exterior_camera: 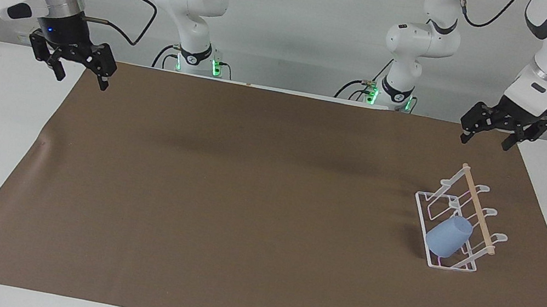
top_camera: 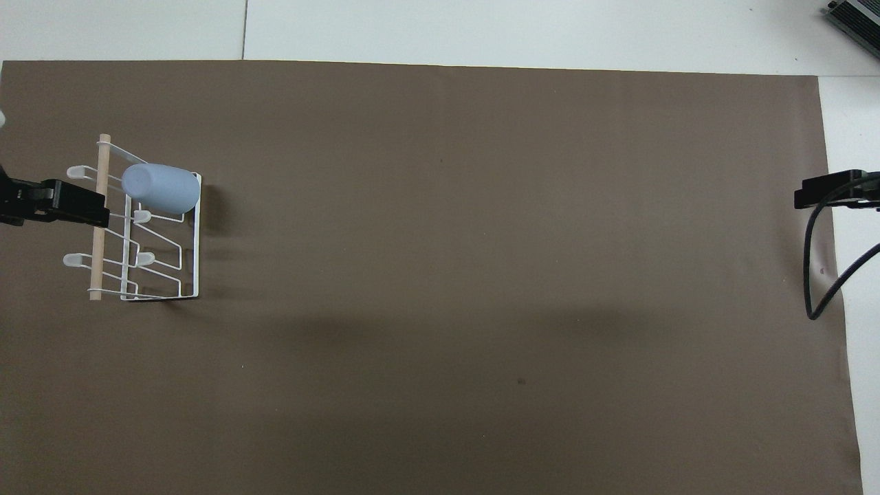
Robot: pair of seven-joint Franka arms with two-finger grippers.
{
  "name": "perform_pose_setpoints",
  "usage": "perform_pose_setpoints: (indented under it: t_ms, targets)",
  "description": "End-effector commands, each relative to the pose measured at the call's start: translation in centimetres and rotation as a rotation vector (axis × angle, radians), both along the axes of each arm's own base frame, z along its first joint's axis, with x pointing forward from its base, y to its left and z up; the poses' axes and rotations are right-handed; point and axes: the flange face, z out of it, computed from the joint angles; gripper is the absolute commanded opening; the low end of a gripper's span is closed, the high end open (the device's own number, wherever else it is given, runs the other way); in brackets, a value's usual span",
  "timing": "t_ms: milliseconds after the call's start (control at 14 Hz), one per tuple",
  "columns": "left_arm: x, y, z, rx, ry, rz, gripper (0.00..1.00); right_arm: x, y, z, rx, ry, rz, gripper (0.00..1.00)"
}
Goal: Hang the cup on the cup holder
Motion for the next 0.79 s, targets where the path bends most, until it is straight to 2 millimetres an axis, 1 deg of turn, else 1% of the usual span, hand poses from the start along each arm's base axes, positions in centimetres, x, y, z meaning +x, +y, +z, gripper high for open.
perform_pose_setpoints:
  t_ms: [0, 71, 143, 214, 357, 714]
  targets:
    - [-0.7, 0.2, 0.8, 0.026, 0.007, -0.02, 1.0, -0.6, 0.2, 0.0, 0.0, -0.001, -0.022, 1.0]
    - [-1.1, 0.6, 1.0, 0.017, 0.002, -0.011, 1.0, -0.6, 0.2, 0.0, 0.0, -0.001, -0.022, 1.0]
    - [-1.4, 1.0, 0.6, 0.009, 0.012, -0.003, 1.0, -0.6, 0.1, 0.0, 0.0, -0.001, -0.023, 1.0]
    - [-1.9, 1.7, 1.0, 0.006, 0.004, 0.007, 1.0, -0.6, 0.1, 0.0, 0.0, -0.001, -0.023, 1.0]
    - [-2.1, 1.7, 0.6, -0.001, 0.012, 0.008, 1.0, -0.6, 0.1, 0.0, -0.001, -0.001, -0.022, 1.0]
    - [-2.4, 2.0, 0.4, -0.002, 0.037, -0.006, 1.0, -0.5, 0.2, 0.0, -0.001, -0.002, -0.02, 1.0]
